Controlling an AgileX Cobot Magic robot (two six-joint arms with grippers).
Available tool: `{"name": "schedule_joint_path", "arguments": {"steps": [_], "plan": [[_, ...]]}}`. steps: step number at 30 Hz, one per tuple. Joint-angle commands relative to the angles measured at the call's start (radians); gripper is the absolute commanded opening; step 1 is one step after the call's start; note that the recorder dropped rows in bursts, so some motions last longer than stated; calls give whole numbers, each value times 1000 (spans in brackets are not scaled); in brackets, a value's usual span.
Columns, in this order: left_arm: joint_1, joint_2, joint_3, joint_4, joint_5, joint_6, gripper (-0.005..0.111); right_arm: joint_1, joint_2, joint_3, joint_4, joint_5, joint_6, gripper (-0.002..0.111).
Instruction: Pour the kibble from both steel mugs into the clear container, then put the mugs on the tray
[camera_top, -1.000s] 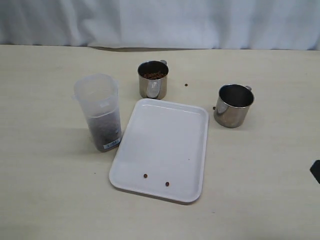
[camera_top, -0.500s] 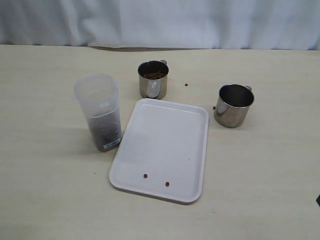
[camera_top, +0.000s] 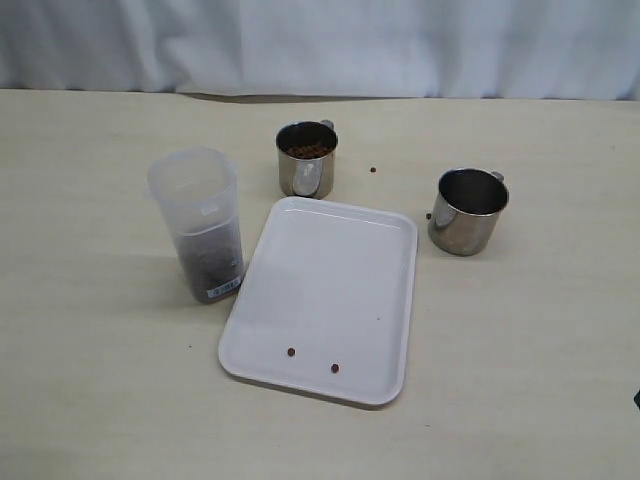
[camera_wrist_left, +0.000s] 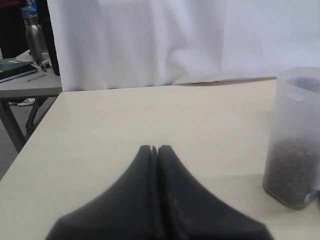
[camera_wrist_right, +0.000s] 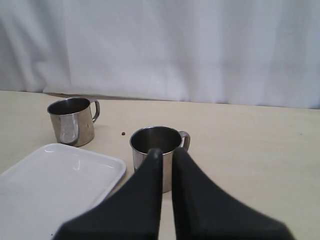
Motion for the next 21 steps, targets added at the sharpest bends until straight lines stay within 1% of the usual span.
{"name": "schedule_joint_path", "arguments": {"steps": [1,17,21], "plan": [[2,0,-6,-2,-12,-2,0,-5,-5,4,-7,-5,16,5],[2,0,-6,3,-12,-2,0,-5,-5,4,-7,-5,16,5],[2,0,-6,132,-12,19,0,-5,-5,4,-7,-5,16,5]]}}
